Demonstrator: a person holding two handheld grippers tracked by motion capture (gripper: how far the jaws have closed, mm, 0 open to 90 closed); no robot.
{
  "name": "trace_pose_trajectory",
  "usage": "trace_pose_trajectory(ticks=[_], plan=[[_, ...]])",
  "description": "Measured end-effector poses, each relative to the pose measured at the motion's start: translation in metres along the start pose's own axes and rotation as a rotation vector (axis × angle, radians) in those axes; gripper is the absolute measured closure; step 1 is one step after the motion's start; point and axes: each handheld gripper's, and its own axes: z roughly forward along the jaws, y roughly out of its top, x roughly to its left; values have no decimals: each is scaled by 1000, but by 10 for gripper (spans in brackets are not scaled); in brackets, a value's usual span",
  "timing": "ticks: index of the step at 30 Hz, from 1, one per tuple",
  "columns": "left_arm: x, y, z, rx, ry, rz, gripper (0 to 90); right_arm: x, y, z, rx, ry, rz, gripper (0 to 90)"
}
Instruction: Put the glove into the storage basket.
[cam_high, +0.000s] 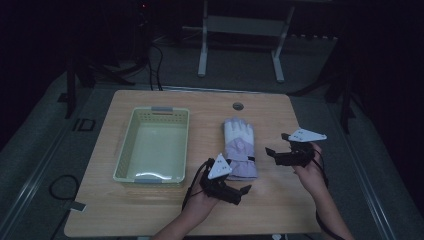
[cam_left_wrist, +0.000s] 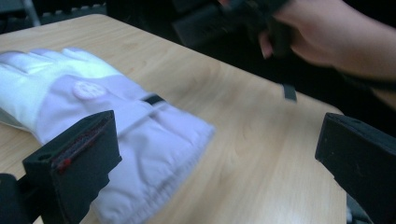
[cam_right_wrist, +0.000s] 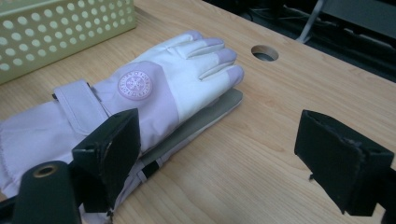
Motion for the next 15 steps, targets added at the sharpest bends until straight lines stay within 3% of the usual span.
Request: trace_pose_trajectory(ticks=[3, 4, 6, 10, 12, 15], plan=[[7, 8, 3, -14, -1, 0, 0, -1, 0, 0, -20, 6, 7, 142], [15, 17, 8, -41, 0, 3, 0, -2, 1, 1, -13, 28, 16, 140], [20, 25, 13, -36, 19, 4, 0, -6, 4, 1, -5, 56, 77, 140], [31, 39, 20, -27, 27, -9, 0, -7, 9, 6, -3, 35, 102, 112], [36, 43, 25, -6, 59, -2, 0, -7, 11, 9, -16, 68, 129, 97], [46, 43, 34, 18, 64, -37, 0, -7, 13, 16, -22, 92, 166, 98]])
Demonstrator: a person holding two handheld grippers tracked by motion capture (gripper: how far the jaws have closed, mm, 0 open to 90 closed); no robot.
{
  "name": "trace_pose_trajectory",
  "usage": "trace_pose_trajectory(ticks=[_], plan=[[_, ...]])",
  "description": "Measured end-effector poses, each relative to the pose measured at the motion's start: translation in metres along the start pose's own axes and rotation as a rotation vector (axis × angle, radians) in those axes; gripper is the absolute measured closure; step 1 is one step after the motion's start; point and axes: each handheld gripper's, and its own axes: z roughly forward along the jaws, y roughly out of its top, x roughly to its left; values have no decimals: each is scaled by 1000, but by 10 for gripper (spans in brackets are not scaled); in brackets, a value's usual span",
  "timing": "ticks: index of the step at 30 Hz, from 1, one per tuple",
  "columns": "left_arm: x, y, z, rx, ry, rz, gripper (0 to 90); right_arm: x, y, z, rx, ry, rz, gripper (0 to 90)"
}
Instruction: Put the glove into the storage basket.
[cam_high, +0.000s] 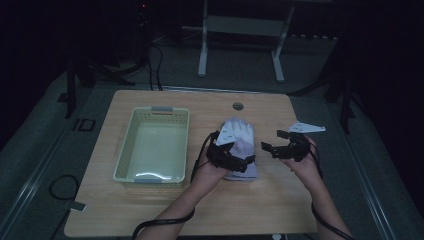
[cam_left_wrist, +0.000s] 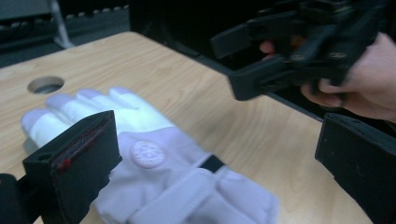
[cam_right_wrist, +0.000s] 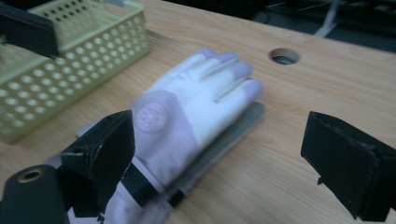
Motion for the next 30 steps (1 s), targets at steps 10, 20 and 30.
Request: trace_pose_trajectory(ticks=[10, 20, 30], plan=[[30, -13, 25, 79, 136, -101, 150, -1, 0, 34, 40, -2, 16, 223], [42, -47, 43, 193, 162, -182, 157, -1, -24, 74, 153, 32, 46, 239], [61, -68, 57, 257, 28, -356, 317, -4, -36, 92, 307, 133, 117, 478]])
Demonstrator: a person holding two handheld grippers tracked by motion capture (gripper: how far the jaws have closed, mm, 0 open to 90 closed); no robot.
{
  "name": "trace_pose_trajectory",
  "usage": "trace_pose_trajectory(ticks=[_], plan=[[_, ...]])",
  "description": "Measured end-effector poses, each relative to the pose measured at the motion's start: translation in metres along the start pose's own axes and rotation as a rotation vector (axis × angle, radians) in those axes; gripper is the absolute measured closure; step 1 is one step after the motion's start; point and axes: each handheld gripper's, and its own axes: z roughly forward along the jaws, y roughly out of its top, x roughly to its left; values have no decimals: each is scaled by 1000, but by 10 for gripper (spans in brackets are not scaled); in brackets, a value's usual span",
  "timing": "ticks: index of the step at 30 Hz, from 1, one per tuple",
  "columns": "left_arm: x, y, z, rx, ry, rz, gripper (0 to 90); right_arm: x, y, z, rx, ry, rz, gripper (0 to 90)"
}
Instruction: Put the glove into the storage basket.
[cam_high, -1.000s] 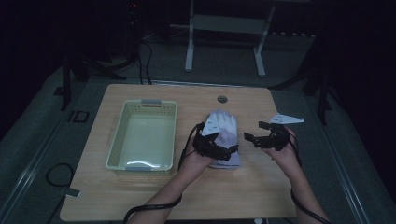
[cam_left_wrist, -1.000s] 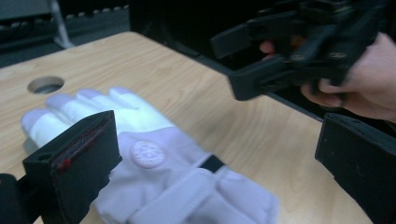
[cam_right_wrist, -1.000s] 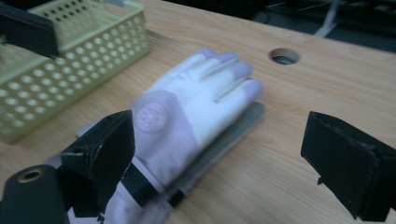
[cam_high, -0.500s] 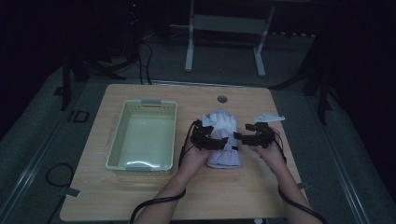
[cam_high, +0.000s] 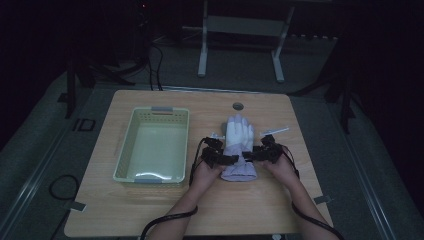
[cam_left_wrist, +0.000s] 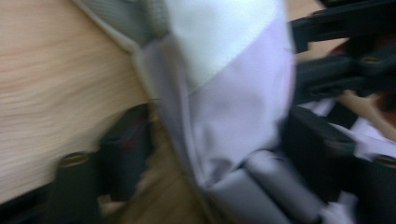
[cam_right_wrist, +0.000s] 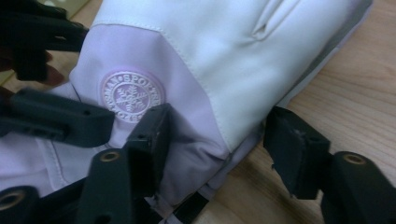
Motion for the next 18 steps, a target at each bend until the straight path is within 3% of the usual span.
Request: trace_pose_trajectory(ticks=[5, 11, 18], plan=[[-2, 3, 0, 21, -13, 14, 445, 2, 0, 1, 12, 13, 11, 597], [-8, 8, -2, 43, 7, 38, 572, 10, -2, -3, -16, -20, 6, 747], [-13, 15, -7, 62, 3, 52, 633, 17, 0, -10, -45, -50, -3, 795]])
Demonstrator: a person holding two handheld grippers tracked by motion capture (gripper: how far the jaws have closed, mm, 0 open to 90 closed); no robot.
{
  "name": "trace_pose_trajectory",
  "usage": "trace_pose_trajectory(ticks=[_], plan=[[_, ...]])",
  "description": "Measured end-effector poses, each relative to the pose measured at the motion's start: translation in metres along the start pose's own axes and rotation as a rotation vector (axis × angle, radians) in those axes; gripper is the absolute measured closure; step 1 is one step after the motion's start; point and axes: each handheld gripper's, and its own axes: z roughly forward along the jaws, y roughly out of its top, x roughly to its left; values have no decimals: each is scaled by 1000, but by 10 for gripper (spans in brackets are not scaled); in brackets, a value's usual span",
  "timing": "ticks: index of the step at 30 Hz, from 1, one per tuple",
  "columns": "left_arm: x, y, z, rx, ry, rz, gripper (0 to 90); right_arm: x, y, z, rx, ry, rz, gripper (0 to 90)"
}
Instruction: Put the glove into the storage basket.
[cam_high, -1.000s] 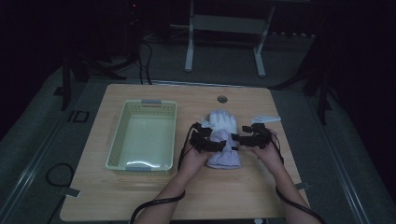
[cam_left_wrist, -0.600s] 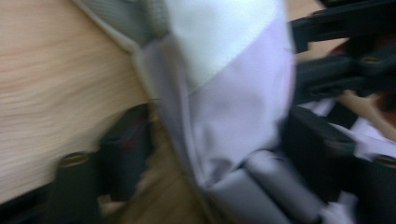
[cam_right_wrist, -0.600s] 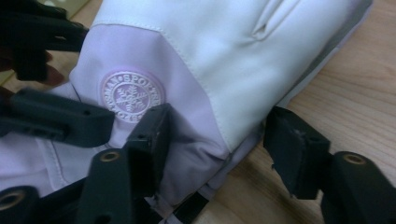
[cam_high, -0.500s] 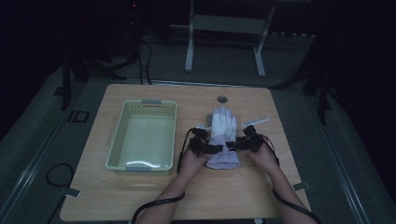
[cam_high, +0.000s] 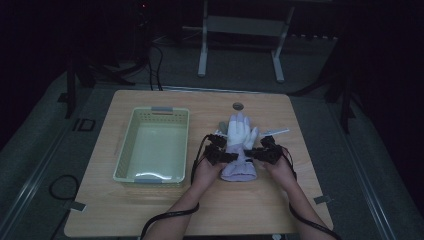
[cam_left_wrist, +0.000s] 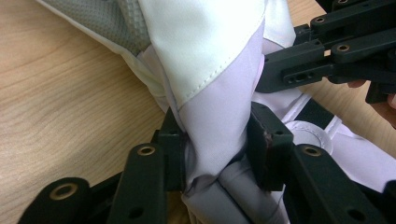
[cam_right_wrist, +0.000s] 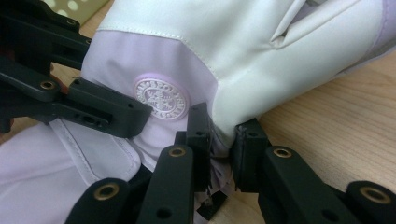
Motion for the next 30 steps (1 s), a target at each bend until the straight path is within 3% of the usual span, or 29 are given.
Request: trace_pose_trajectory(ticks=[6, 10, 16, 30], plan=[[-8, 7, -9, 1, 20, 25, 654, 4, 3, -7, -23, -4, 6, 800], [-17, 13, -21, -23, 56, 78, 654, 9, 10, -16, -50, -8, -7, 803], [-28, 22, -40, -54, 89, 113, 650, 22, 23, -32, -92, -30, -15, 803], [-23, 38, -88, -35, 69, 133, 653, 51, 50, -46, -133, -5, -27, 803]])
